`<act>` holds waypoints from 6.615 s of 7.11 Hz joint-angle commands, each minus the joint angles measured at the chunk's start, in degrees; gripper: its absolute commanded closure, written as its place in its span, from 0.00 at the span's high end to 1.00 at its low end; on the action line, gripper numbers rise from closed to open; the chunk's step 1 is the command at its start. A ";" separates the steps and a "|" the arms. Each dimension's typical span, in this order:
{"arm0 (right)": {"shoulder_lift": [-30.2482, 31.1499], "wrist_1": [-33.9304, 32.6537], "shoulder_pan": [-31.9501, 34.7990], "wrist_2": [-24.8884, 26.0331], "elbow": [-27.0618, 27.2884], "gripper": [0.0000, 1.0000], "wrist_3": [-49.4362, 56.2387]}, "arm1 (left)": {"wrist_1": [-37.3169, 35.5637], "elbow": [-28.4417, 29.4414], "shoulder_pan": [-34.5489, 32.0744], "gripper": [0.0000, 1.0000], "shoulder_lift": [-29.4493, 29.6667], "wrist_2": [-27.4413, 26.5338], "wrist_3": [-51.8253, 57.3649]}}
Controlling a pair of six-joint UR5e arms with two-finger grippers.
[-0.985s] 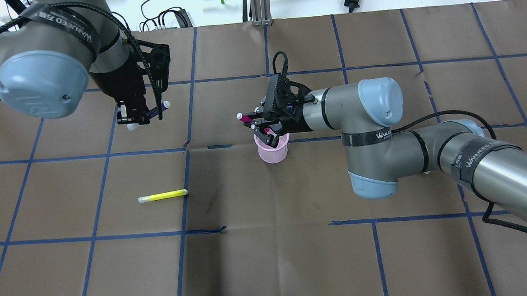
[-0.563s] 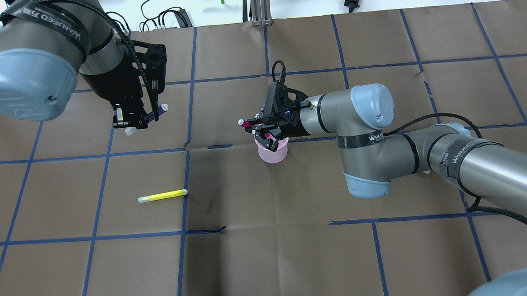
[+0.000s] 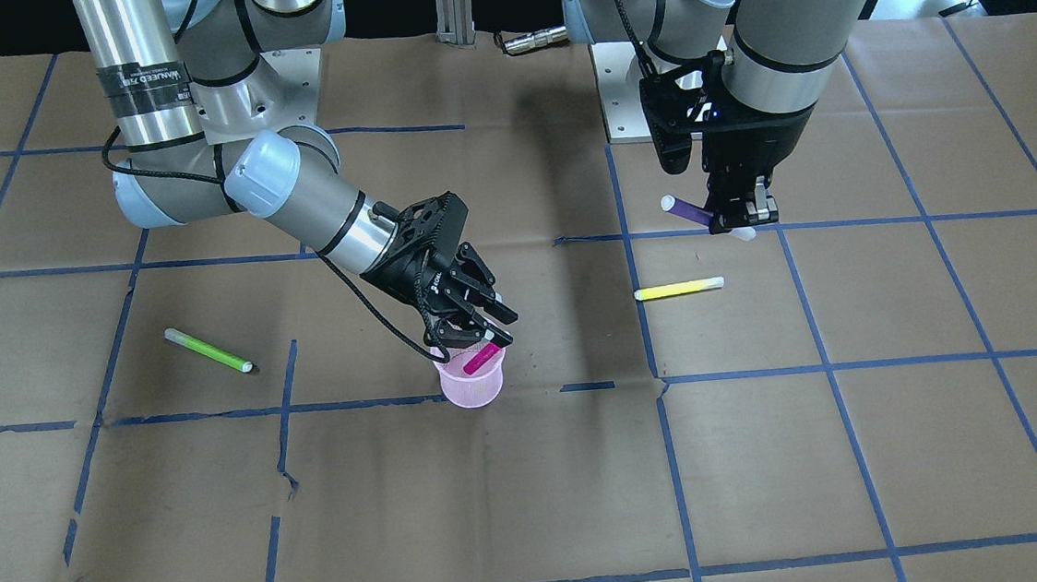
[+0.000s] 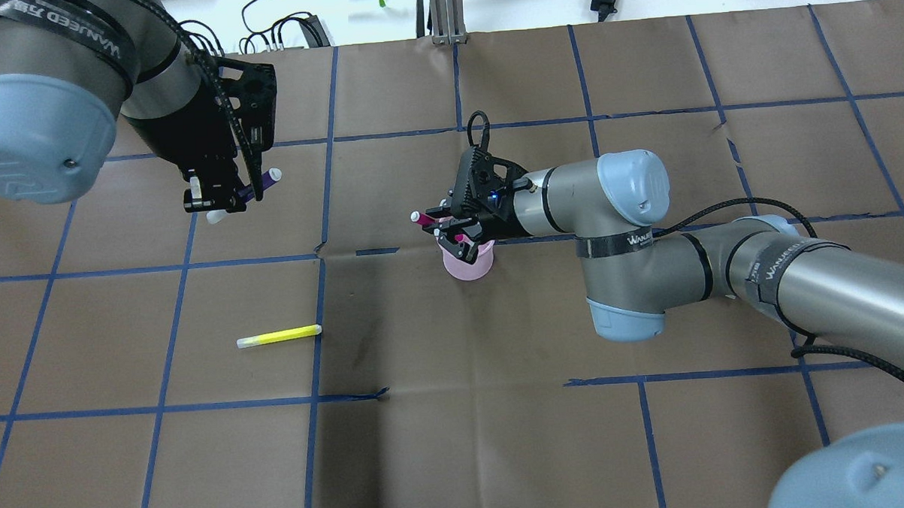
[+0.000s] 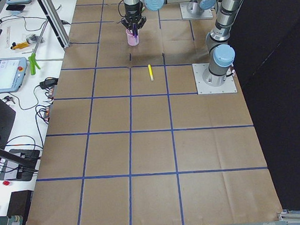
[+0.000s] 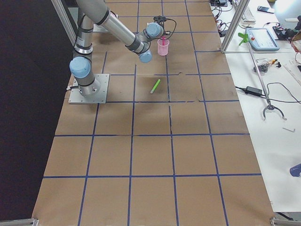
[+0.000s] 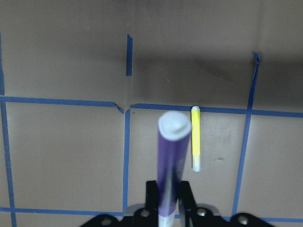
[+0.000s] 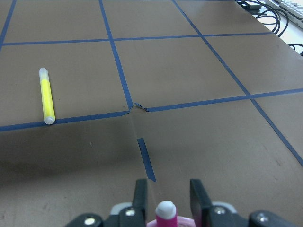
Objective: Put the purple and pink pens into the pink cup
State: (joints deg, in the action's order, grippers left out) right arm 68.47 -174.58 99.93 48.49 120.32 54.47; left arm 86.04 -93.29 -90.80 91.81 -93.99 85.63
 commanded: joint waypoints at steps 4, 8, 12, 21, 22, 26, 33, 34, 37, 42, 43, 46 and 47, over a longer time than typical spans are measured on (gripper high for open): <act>11.19 33.41 -1.05 13.24 -9.25 0.94 -1.48 | 0.00 0.04 0.01 0.04 0.12 0.13 0.50; 18.10 81.80 -7.45 29.78 -32.05 1.00 -6.96 | -0.52 -0.14 -0.52 0.05 1.96 2.75 -1.42; 19.42 88.26 -9.48 37.55 -33.04 1.00 -44.21 | -0.79 -0.49 -1.13 0.05 2.50 4.61 -6.34; 23.38 91.53 -11.87 41.33 -31.90 1.00 -60.80 | -21.13 -1.62 -19.32 0.05 9.79 10.82 -33.50; 23.29 91.61 -11.60 41.33 -31.29 1.00 -60.36 | -22.48 -1.81 -19.33 0.04 9.79 12.68 -33.51; 23.20 91.17 -11.69 41.33 -31.63 1.00 -57.64 | -43.28 -9.17 -18.98 0.03 13.47 19.00 -39.73; 23.47 89.68 -11.60 41.25 -31.63 1.00 -57.28 | -48.34 -13.76 -18.72 0.03 16.30 20.08 -41.94; 23.47 89.68 -11.51 41.16 -31.64 1.00 -57.20 | -48.34 -13.85 -18.80 0.05 16.30 20.08 -42.03; 23.29 88.71 -9.59 41.33 -31.46 1.00 -56.93 | -50.86 -13.85 -18.63 0.60 16.38 20.43 -42.65; 23.03 88.45 -9.84 41.42 -31.20 1.00 -56.84 | -43.46 -12.62 -16.97 0.98 10.61 14.23 -45.11; 23.03 88.45 -9.93 41.42 -31.28 1.00 -56.93 | -36.54 -12.62 -14.69 0.98 6.58 14.10 -45.11; 23.03 87.75 -10.02 41.42 -31.20 1.00 -56.93 | -19.64 -12.62 -1.71 0.98 -2.40 14.10 -51.66; 23.03 87.92 -10.02 41.59 -31.02 1.00 -57.02 | -16.46 -12.53 1.03 0.98 -3.82 14.02 -58.66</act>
State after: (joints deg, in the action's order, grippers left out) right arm 91.50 -86.58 89.94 89.95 89.19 -2.50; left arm 64.81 -105.88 -93.84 90.30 -79.92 33.66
